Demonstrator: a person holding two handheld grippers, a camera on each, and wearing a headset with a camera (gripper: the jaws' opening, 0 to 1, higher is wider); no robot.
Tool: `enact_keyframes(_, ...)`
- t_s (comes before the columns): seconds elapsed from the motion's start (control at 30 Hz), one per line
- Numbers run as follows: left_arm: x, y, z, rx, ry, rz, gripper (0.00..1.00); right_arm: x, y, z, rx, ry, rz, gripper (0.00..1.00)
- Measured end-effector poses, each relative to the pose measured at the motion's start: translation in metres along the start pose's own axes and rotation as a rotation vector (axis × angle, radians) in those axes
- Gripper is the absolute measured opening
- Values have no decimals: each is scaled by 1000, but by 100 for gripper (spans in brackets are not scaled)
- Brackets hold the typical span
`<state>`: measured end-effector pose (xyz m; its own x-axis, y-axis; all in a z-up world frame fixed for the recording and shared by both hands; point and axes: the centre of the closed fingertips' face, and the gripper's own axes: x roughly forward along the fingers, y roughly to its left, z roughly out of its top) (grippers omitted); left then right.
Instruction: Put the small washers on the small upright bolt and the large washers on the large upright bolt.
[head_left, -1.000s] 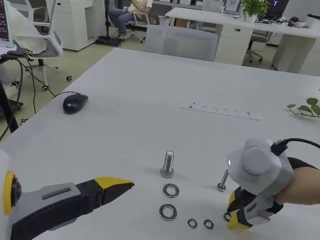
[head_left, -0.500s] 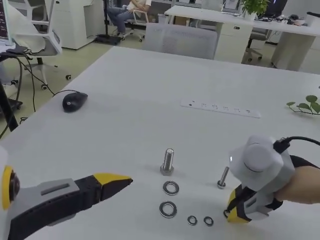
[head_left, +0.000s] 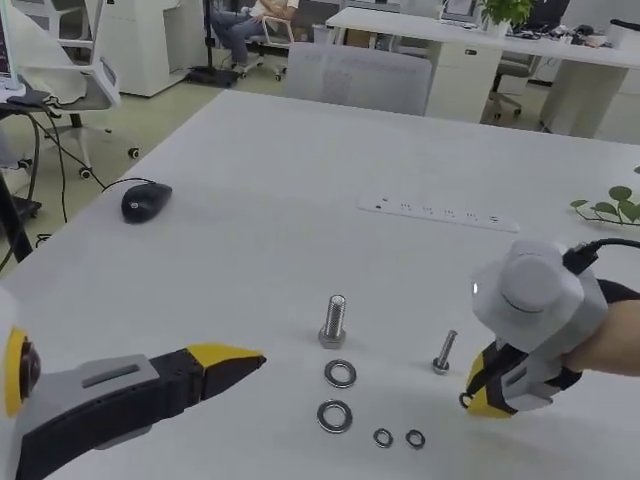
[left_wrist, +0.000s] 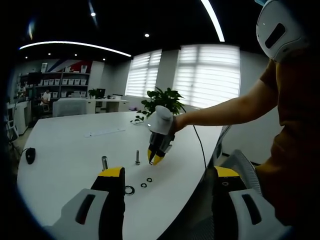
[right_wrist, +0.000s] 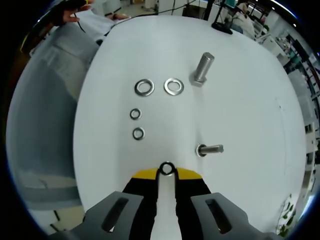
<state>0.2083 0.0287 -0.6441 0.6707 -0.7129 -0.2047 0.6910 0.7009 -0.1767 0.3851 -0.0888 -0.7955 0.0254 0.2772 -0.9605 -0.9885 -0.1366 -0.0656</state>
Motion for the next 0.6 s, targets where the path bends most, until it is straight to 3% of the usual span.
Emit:
enact_keyframes(0.33,3,1,1,4,-5,-3,72,-20,-22,8,-19,-1,-51,12)
enact_keyframes(0.6,0,6,3,8,-10,5,72,-38,-42,25,-40,5,-89,12)
